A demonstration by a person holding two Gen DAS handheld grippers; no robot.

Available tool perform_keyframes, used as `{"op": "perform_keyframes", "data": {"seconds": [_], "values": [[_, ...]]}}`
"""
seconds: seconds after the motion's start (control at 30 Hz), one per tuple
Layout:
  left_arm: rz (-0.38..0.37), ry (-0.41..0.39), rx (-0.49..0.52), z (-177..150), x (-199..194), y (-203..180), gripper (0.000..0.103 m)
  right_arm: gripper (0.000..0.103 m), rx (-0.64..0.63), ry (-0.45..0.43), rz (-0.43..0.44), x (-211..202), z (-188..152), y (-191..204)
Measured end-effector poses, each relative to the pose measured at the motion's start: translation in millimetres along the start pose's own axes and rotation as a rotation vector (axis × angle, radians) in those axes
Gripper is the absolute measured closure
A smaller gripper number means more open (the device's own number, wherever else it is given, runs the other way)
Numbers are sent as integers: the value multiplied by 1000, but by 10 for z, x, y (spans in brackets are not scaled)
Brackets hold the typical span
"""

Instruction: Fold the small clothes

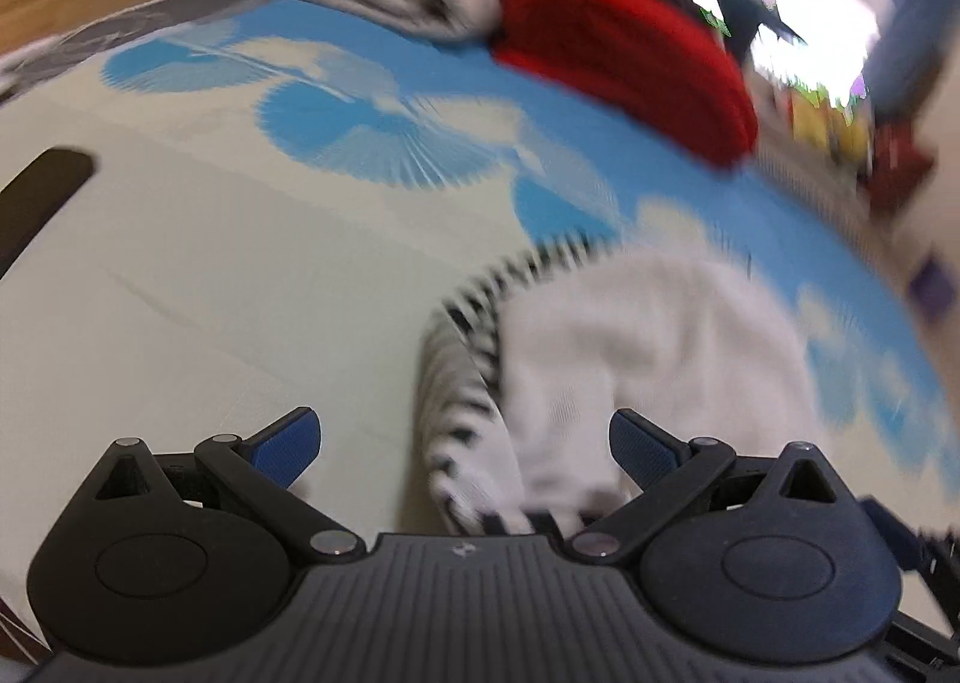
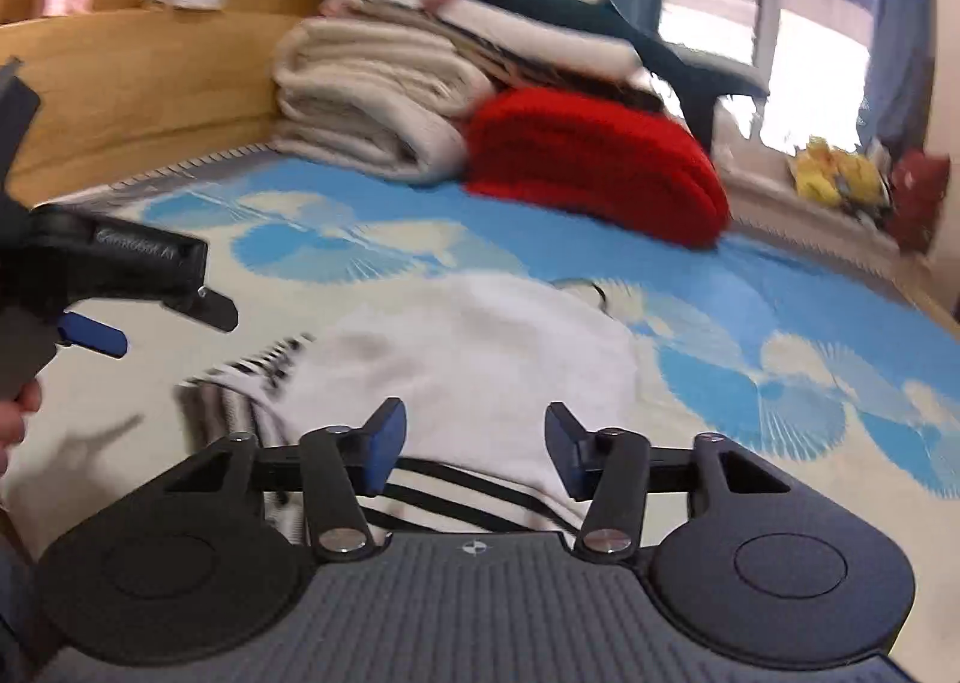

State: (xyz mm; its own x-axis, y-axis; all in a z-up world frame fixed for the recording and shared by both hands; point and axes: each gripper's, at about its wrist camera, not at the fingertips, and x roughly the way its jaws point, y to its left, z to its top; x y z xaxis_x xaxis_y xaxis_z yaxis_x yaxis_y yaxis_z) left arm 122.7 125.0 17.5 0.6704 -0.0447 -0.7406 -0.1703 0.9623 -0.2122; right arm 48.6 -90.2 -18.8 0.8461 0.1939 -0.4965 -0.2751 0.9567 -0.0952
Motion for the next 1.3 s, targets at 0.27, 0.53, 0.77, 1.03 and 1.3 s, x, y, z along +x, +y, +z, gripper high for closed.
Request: {"op": "perform_keyframes", "data": {"seconds": [0.27,0.53,0.77,1.03,1.3], "values": [[170,136,52,-515,117,256,0,50,-224,81,36,-263,-640,296],[177,118,174,-709,-4,336,0,23,-409,71,29,-100,-748,519],[-40,88,-126,-675,-511,353,0,19,16,93,180,-361,63,-397],[-130,290,-432,-805,-125,226,0,10,408,269,296,665,986,-1620],[-57,265,-464,-543,100,132,9,13,459,540,412,2138,996,-1543]]}}
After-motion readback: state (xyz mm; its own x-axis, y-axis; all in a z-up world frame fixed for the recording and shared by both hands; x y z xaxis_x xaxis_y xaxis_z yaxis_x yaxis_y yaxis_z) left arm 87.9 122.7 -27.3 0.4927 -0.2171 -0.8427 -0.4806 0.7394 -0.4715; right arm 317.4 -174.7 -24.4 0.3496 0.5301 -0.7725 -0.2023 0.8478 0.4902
